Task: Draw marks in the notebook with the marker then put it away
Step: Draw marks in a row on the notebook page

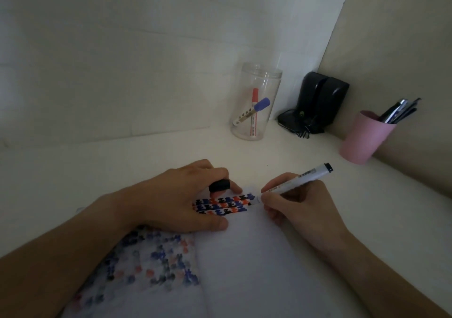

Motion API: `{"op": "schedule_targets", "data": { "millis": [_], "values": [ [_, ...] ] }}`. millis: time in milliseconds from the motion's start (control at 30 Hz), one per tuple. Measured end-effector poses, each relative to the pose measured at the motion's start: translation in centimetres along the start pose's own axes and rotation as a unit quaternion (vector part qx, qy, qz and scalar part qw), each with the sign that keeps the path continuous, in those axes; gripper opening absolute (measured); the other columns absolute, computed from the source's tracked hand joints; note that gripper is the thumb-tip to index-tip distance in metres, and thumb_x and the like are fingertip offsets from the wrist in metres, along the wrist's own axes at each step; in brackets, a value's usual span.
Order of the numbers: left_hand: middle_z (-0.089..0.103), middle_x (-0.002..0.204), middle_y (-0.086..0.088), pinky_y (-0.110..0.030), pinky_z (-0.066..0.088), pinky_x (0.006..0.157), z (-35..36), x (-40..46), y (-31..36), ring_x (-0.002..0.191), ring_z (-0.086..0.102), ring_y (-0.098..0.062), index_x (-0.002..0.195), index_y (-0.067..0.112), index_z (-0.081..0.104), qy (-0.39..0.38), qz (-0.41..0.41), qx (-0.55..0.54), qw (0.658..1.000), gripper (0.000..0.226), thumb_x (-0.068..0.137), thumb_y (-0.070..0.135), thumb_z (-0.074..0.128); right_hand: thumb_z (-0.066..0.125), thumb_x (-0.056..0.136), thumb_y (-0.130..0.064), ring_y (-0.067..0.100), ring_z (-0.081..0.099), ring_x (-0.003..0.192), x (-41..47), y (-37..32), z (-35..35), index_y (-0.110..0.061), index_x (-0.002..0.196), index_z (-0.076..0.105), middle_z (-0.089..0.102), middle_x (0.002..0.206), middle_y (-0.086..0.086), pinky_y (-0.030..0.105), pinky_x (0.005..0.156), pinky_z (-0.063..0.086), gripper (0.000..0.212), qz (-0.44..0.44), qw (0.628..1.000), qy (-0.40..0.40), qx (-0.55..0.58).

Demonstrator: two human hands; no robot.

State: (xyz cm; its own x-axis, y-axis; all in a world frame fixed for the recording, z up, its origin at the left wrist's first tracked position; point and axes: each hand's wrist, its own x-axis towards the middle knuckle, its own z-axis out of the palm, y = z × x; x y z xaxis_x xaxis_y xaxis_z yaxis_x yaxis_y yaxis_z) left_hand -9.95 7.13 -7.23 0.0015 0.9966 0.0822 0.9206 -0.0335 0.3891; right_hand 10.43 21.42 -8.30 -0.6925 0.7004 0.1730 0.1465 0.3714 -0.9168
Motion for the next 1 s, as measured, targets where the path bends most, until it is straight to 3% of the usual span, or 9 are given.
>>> {"op": "schedule_targets", "data": {
  "millis": [267,400,533,1000],
  "values": [
    [0.048,0.108,0.016,-0.028,0.047,0.087,0.21,0.15,-0.21,0.1,0.053,-0.002,0.129,0.044,0.049,0.011,0.004,0.01,1.0,0.054,0.082,0.064,0.067,0.079,0.081,-0.009,0.022,0.072,0.062,-0.18,-0.12,0.12,-0.012,0.078,0.077,0.076,0.07,0.009,0.027,0.06,0.06,0.004,-0.01,1.0,-0.01,-0.017],
    [0.049,0.113,0.016,-0.032,0.05,0.093,0.15,0.0,-0.12,0.104,0.053,-0.003,0.133,0.045,0.049,0.007,0.004,0.001,1.0,0.057,0.083,0.064,0.067,0.077,0.08,-0.006,0.026,0.072,0.062,0.09,0.16,0.08,-0.012,0.075,0.077,0.075,0.068,0.011,0.032,0.06,0.062,0.008,0.0,0.999,0.015,-0.03],
    [0.05,0.114,0.015,-0.035,0.05,0.094,0.14,-0.01,-0.05,0.104,0.054,-0.004,0.133,0.044,0.049,0.005,0.0,0.002,1.0,0.057,0.083,0.065,0.066,0.076,0.081,-0.003,0.021,0.07,0.058,-0.03,0.01,-0.01,-0.008,0.075,0.076,0.074,0.067,0.012,0.028,0.057,0.06,0.008,-0.009,1.0,0.012,-0.016],
    [0.048,0.111,0.02,-0.031,0.049,0.093,0.13,0.04,-0.1,0.103,0.052,-0.002,0.134,0.047,0.048,0.001,0.001,0.001,1.0,0.057,0.083,0.065,0.066,0.076,0.08,-0.003,0.021,0.069,0.057,0.02,0.12,0.03,-0.009,0.073,0.075,0.073,0.066,0.013,0.032,0.058,0.061,0.009,-0.006,1.0,0.012,-0.027]
  ]
}}
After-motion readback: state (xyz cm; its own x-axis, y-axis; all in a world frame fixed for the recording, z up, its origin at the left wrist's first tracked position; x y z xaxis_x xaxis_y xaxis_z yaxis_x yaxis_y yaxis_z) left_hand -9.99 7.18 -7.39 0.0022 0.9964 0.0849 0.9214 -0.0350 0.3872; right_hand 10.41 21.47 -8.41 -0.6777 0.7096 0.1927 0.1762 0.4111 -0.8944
